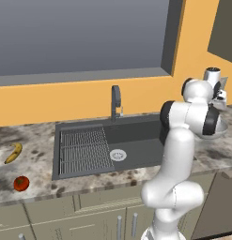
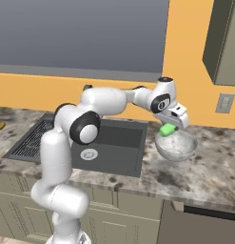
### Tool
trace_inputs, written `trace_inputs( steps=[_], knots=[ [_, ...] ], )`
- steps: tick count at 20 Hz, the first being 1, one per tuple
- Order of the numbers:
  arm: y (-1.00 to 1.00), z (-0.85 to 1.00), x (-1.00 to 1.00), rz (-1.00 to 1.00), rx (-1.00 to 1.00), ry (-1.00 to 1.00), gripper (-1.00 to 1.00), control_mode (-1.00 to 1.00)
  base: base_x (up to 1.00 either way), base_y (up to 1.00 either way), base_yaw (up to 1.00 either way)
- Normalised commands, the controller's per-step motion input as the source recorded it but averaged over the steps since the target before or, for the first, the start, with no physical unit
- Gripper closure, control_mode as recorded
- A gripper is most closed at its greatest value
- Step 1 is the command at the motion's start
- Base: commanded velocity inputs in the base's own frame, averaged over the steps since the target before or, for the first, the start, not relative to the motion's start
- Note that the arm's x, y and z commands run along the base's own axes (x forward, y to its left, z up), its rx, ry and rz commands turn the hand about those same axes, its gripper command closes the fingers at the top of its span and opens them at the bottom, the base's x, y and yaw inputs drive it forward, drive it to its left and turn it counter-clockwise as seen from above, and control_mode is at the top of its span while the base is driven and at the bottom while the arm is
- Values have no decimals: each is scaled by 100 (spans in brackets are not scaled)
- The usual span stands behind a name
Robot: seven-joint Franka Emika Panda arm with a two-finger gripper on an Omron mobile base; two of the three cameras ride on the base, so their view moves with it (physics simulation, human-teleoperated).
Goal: There is a mixed pile of frozen fruits and vegetables on the counter. Locate all the frozen vegetables and place the items in a bowl on the counter. Take all the frozen fruits and defrost them in a running sink.
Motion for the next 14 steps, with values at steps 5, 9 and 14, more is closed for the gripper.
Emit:
trace_inputs(
  steps=[5, 9, 14],
  knots=[
    [-19, -20, 3, 0, 0, 0, 100, -100, 0, 0, 0],
    [-18, -18, 6, 0, 0, 0, 100, -100, 0, 0, 0],
    [-16, -16, 9, 0, 0, 0, 100, -100, 0, 0, 0]
  ],
)
